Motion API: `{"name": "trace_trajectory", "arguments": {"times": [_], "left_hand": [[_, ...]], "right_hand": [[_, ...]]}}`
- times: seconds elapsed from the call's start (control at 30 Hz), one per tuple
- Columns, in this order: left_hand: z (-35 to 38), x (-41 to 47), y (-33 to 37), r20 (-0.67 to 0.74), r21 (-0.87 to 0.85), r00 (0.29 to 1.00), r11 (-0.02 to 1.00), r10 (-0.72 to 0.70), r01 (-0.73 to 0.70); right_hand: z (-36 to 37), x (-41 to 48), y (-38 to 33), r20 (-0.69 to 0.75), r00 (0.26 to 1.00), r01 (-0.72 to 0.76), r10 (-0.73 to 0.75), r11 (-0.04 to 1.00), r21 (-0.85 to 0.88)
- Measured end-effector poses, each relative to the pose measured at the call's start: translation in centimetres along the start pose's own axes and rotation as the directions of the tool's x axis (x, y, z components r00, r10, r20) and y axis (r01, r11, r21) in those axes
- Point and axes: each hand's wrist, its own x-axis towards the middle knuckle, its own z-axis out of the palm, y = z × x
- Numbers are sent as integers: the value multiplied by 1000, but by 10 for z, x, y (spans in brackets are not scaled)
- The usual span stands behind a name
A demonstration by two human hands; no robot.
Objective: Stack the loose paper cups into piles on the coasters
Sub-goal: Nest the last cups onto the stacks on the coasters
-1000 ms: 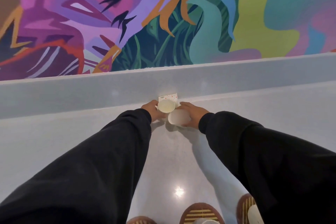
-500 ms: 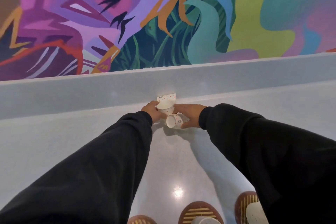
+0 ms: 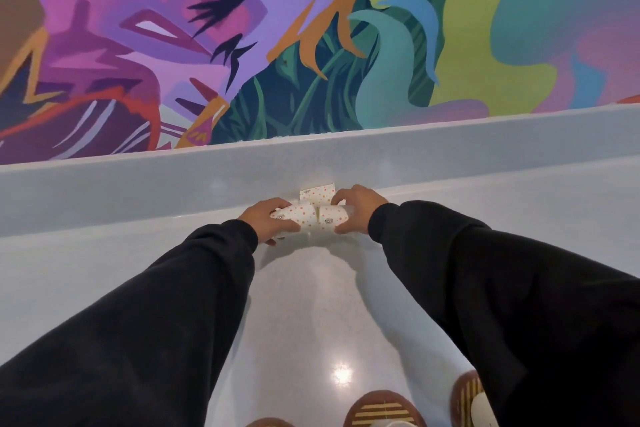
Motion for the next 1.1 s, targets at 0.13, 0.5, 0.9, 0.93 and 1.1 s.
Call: {"name": "trace_trajectory", "arguments": {"times": [0.13,0.5,0.9,0.93,1.1], "left_hand": [[10,-4,8,111,-150,993,987,-35,52],[26,-6,6,169,-493,983,858,-68,144],[-9,-15,-45,-3,-524,969,826,-247,208],[-11,-17,-46,-4,-522,967,826,-254,215],[-21,-29,-49,-30,-519,962,827,-271,217]], "right_hand": [[11,2,-14,7,999,34,-36,983,182],[15,11,-63,24,998,-54,60,571,819],[32,37,-35,26,944,-272,328,733,623],[35,37,-36,-11,945,-248,328,736,630],[26,22,-49,-135,944,-123,301,700,704]]}}
